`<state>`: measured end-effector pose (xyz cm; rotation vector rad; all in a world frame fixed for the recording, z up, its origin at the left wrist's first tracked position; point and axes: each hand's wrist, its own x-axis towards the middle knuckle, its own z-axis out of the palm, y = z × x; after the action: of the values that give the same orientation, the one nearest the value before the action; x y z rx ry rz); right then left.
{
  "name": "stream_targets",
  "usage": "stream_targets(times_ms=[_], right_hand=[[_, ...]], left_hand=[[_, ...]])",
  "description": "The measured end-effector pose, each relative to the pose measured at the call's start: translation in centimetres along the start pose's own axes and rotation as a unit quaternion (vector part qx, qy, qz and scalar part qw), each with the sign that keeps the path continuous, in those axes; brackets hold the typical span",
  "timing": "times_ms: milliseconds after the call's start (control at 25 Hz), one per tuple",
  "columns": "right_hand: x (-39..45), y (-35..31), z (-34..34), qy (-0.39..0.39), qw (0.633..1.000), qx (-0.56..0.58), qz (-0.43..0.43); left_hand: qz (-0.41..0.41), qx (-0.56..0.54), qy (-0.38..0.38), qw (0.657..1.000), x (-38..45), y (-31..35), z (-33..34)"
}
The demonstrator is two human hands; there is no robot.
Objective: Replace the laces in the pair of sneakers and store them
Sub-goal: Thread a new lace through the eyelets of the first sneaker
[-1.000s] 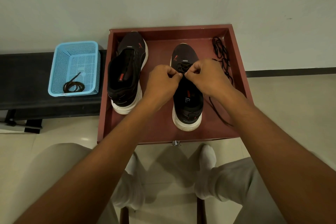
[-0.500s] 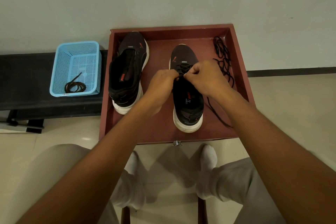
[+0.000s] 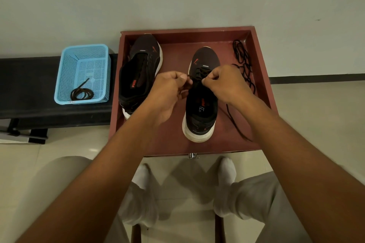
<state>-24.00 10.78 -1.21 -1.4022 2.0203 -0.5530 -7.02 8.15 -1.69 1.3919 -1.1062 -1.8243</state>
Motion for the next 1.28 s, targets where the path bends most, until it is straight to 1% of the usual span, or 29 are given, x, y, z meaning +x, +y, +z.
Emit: stream_targets(times_ms=[40,80,120,160,240,280,320,360,400,440,480,520,560,600,640,680,720,760,800,840,880,920,960,1040,1080,1120,1160,1200,1280], right_hand=[[0.0,-0.1,0.0,-0.001,1.0,-0.002,-0.003],[0.1,-0.2,0.1,0.0,1.0,-0.004,-0.006],[0.1,-0.2,0.2,0.001,1.0,-0.008,-0.009],[0.2,-0.3,0.3,0.003,1.0,-0.011,-0.009],[0.2,-0.2,0.3,0.005,1.0,-0.013,-0.01],[0.2,-0.2,0.3,0.006,1.0,-0.015,-0.01],[0.2,-0.2,0.3,0.008,1.0,-0.018,-0.012],[0.2,-0.2,0.3,0.01,1.0,-0.022,-0.013],[0.2,-0.2,0.4,0.012,1.0,-0.023,-0.013],[0.2,-0.1,0.5,0.012,1.0,-0.022,-0.011],[0.3,0.0,0.5,0.012,1.0,-0.019,-0.008],[0.4,0.1,0.5,0.01,1.0,-0.016,-0.005],[0.5,0.1,0.4,0.009,1.0,-0.013,-0.003],[0.5,0.1,0.4,0.006,1.0,-0.01,-0.002],[0.5,0.0,0.4,0.003,1.0,-0.01,-0.001],[0.5,-0.1,0.4,0.002,1.0,-0.012,0.0],[0.5,-0.2,0.4,0.002,1.0,-0.016,0.0],[0.4,-0.3,0.4,0.003,1.0,-0.022,0.0],[0.4,-0.4,0.4,0.006,1.0,-0.026,-0.001],[0.4,-0.5,0.4,0.007,1.0,-0.03,-0.003],[0.4,-0.4,0.3,0.009,0.999,-0.033,-0.006],[0.4,-0.4,0.3,0.01,0.999,-0.036,-0.008],[0.3,-0.3,0.3,0.01,0.999,-0.036,-0.009],[0.4,-0.2,0.3,0.006,1.0,-0.028,-0.006],[0.4,-0.1,0.3,0.004,1.0,-0.022,-0.004],[0.4,-0.1,0.3,0.002,1.0,-0.018,-0.002],[0.4,-0.1,0.2,-0.001,1.0,-0.017,-0.001],[0.5,-0.2,0.2,-0.003,1.0,-0.019,-0.001],[0.5,-0.3,0.2,-0.007,1.0,-0.025,0.0]], left_hand=[[-0.009,-0.007,-0.002,1.0,0.1,0.1,0.0],[-0.003,0.028,0.008,1.0,0.3,0.4,0.1],[0.02,0.101,0.028,0.994,0.5,0.6,0.4],[0.056,0.192,0.048,0.979,0.7,0.9,0.7],[0.136,0.352,0.075,0.923,1.2,0.9,1.0],[0.158,0.4,0.087,0.898,1.2,0.9,1.1],[0.172,0.424,0.103,0.883,1.3,0.9,1.2],[0.179,0.434,0.112,0.876,1.2,0.8,1.2],[0.178,0.424,0.111,0.881,1.1,0.7,1.2],[0.165,0.38,0.102,0.904,1.0,0.7,1.1],[0.137,0.296,0.084,0.942,0.8,1.0,0.7],[0.095,0.179,0.056,0.978,0.5,1.4,0.1],[0.043,0.069,0.024,0.996,0.3,1.8,-0.4],[0.007,0.011,0.004,1.0,0.1,2.2,-0.9],[-0.004,0.03,0.004,1.0,0.1,2.4,-1.1],[0.012,0.116,0.017,0.993,0.1,2.6,-1.0],[0.047,0.233,0.034,0.971,0.3,2.5,-0.8],[0.094,0.336,0.048,0.936,0.4,2.5,-0.3],[0.139,0.408,0.058,0.9,0.4,2.3,0.2],[0.169,0.442,0.064,0.879,0.4,2.3,0.5],[0.188,0.448,0.067,0.872,0.4,2.2,0.7],[0.193,0.433,0.062,0.878,0.3,2.2,0.6],[0.186,0.396,0.053,0.898,0.3,2.4,0.3],[0.132,0.258,0.018,0.957,0.4,2.9,-1.2],[0.094,0.195,0.006,0.976,0.4,3.4,-2.1],[0.061,0.168,0.0,0.984,0.4,3.7,-2.8],[0.042,0.181,0.004,0.982,0.4,3.9,-3.2],[0.042,0.243,0.014,0.969,0.5,3.8,-3.2],[0.106,0.403,0.034,0.908,0.5,3.4,-1.9]])
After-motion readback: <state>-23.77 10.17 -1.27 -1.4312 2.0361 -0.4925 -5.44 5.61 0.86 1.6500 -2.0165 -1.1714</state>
